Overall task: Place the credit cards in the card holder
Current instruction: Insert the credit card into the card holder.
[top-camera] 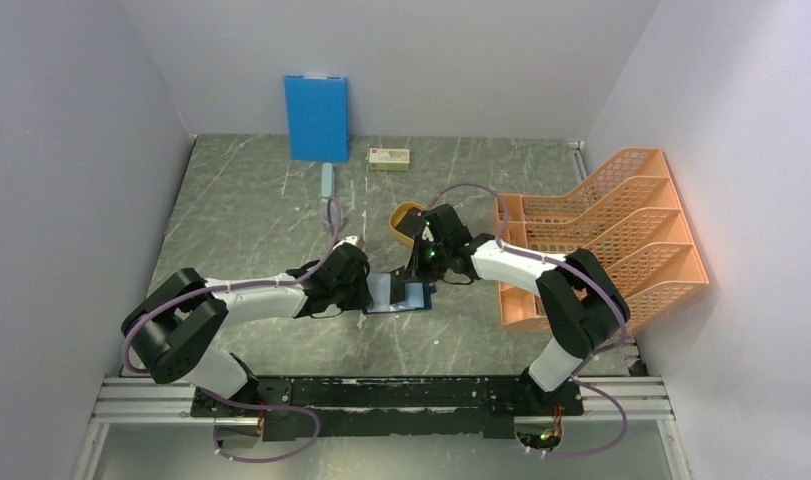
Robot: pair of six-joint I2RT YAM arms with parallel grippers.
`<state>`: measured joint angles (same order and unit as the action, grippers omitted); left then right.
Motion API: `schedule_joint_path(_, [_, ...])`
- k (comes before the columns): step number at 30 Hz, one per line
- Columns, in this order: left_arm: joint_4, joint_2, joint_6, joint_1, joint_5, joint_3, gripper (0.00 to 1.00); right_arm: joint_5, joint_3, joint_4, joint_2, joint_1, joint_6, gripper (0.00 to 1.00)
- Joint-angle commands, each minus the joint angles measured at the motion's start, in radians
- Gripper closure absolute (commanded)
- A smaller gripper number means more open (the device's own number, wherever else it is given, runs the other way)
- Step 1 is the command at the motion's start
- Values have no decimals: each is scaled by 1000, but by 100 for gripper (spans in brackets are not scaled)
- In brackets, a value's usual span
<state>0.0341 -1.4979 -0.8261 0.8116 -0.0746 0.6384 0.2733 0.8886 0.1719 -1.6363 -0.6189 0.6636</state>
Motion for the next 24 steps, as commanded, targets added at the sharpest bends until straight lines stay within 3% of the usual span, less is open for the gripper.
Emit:
schedule_joint_path(1, [69,-14,17,0,-56,-31,90,8,-34,-49,-31,5,19,100])
schedule_joint_path(24, [102,-13,9,0,-75,-19,90,104,-97,-104,-66,5,23,100])
